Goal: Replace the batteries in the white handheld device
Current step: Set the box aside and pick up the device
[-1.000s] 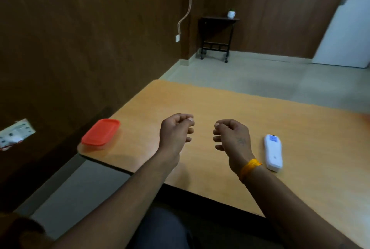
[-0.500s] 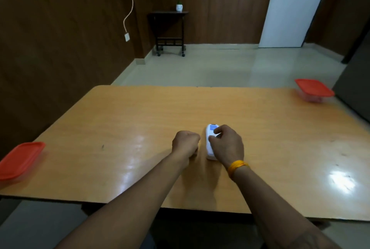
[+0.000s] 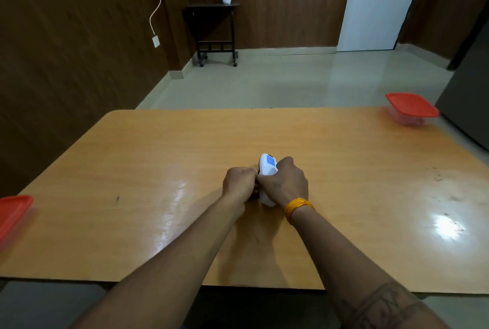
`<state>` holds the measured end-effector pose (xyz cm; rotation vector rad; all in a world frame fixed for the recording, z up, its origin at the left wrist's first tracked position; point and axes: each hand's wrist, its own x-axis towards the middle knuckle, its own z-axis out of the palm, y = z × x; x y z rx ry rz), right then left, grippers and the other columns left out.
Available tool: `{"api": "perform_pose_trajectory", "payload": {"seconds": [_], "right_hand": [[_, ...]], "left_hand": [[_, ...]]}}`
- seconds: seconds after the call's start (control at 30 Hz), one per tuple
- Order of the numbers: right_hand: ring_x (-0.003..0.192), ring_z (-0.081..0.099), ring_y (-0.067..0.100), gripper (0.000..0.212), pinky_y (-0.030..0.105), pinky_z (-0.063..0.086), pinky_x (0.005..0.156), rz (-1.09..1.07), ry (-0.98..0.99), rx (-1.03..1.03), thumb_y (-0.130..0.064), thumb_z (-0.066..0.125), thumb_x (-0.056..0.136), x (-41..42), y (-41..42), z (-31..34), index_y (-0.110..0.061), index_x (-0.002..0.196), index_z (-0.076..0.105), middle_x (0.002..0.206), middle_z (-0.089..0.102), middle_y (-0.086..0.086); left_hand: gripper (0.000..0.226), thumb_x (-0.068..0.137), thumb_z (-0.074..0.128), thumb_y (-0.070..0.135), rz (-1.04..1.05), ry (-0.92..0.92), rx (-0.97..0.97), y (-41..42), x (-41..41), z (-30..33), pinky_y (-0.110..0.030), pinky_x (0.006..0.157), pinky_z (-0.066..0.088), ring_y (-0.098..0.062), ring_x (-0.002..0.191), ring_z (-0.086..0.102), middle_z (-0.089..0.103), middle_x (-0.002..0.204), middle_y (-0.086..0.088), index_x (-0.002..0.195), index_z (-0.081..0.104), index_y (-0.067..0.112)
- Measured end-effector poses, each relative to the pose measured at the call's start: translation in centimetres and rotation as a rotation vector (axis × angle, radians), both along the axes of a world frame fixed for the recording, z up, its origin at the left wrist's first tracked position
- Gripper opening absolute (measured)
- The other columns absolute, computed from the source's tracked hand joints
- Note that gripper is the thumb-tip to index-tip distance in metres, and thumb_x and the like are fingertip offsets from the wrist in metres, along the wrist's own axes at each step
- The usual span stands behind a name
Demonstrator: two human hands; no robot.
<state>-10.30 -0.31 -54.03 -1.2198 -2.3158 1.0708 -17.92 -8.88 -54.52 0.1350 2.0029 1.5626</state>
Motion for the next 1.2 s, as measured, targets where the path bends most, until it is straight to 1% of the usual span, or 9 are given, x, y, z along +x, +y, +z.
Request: {"api": "perform_pose_trajectory", "payload": {"seconds": [0.13, 0.3, 0.4, 0.5, 0.6, 0.77, 0.97, 1.1, 1.2], "right_hand": [[0.091, 0.065, 0.026, 0.049, 0.042, 0.059, 0.079, -0.059, 0.233, -0.256, -0.050, 0.080, 0.076, -1.9, -0.5, 0.8, -0.019, 0.107, 0.056, 0.097, 0.062, 0.001], [0.086, 0.073, 0.037, 0.038, 0.058, 0.064, 0.071, -0.108, 0.405, -0.480, -0.042, 0.081, 0.068, -4.2, -0.4, 0.8, -0.007, 0.082, 0.073, 0.089, 0.075, 0.015], [0.085, 0.075, 0.037, 0.036, 0.058, 0.065, 0.074, -0.099, 0.409, -0.539, -0.043, 0.079, 0.067, -5.8, -0.3, 0.2, -0.009, 0.079, 0.076, 0.086, 0.078, 0.013], [0.081, 0.073, 0.030, 0.024, 0.046, 0.066, 0.077, -0.106, 0.404, -0.502, -0.037, 0.074, 0.076, -7.3, -0.5, 0.1, -0.014, 0.074, 0.077, 0.081, 0.078, 0.007], [0.077, 0.069, 0.026, 0.015, 0.038, 0.060, 0.072, -0.099, 0.383, -0.398, -0.029, 0.072, 0.082, -8.6, -0.7, -0.6, -0.017, 0.075, 0.078, 0.077, 0.075, 0.003], [0.080, 0.071, 0.024, 0.016, 0.039, 0.063, 0.074, -0.111, 0.322, -0.308, -0.025, 0.071, 0.085, -10.0, -0.3, -1.8, -0.023, 0.069, 0.073, 0.075, 0.072, -0.003], [0.084, 0.071, 0.023, 0.018, 0.029, 0.056, 0.069, -0.135, 0.238, -0.170, -0.021, 0.068, 0.085, -10.5, -0.1, -2.5, -0.017, 0.088, 0.085, 0.088, 0.080, 0.005], [0.082, 0.069, 0.021, 0.015, 0.027, 0.052, 0.070, -0.107, 0.243, -0.168, -0.022, 0.070, 0.088, -10.4, 0.3, -2.8, -0.018, 0.089, 0.084, 0.086, 0.078, 0.004], [0.085, 0.074, 0.023, 0.013, 0.035, 0.062, 0.079, -0.098, 0.256, -0.209, -0.024, 0.072, 0.086, -10.6, 0.3, -2.8, -0.019, 0.086, 0.084, 0.087, 0.080, 0.004]], "left_hand": [[0.027, 0.098, 0.057, 0.024, 0.030, -0.067, 0.029, -0.3, -1.3, 1.3, -0.046, 0.084, 0.064, -0.037, 0.093, 0.078, 0.081, 0.099, -0.017, 0.099, 0.077, 0.006], [0.025, 0.099, 0.059, 0.009, 0.028, -0.059, 0.074, -1.2, -4.0, 1.6, -0.030, 0.062, 0.063, -0.028, 0.087, 0.077, 0.080, 0.108, -0.014, 0.113, 0.080, 0.006], [0.023, 0.099, 0.061, -0.001, 0.052, -0.063, 0.107, -1.8, -5.1, 1.9, -0.037, 0.062, 0.068, -0.026, 0.077, 0.077, 0.079, 0.101, -0.016, 0.118, 0.074, 0.001], [0.030, 0.094, 0.067, -0.008, 0.091, -0.091, 0.149, -1.9, -6.2, 1.5, -0.038, 0.062, 0.067, -0.026, 0.071, 0.075, 0.076, 0.098, -0.020, 0.120, 0.067, 0.006], [0.023, 0.089, 0.075, -0.007, 0.120, -0.025, 0.133, -1.9, -7.8, 0.8, -0.034, 0.061, 0.064, -0.030, 0.084, 0.076, 0.078, 0.102, -0.020, 0.110, 0.072, 0.002], [0.021, 0.083, 0.075, -0.011, 0.144, 0.016, 0.066, -1.7, -10.0, -0.1, -0.032, 0.061, 0.063, -0.028, 0.078, 0.078, 0.077, 0.093, -0.015, 0.091, 0.071, 0.008], [0.028, 0.068, 0.080, -0.007, 0.145, 0.076, -0.008, -1.1, -11.4, -1.1, -0.049, 0.083, 0.067, -0.033, 0.087, 0.080, 0.080, 0.099, -0.016, 0.086, 0.076, 0.014], [0.030, 0.075, 0.075, -0.010, 0.131, 0.119, -0.007, -1.1, -10.9, -0.8, -0.045, 0.087, 0.066, -0.031, 0.093, 0.078, 0.078, 0.103, -0.014, 0.082, 0.071, 0.019], [0.031, 0.077, 0.077, -0.009, 0.119, 0.141, -0.005, -1.4, -10.9, -0.9, -0.045, 0.090, 0.066, -0.030, 0.098, 0.077, 0.078, 0.108, -0.015, 0.081, 0.070, 0.021]]}}
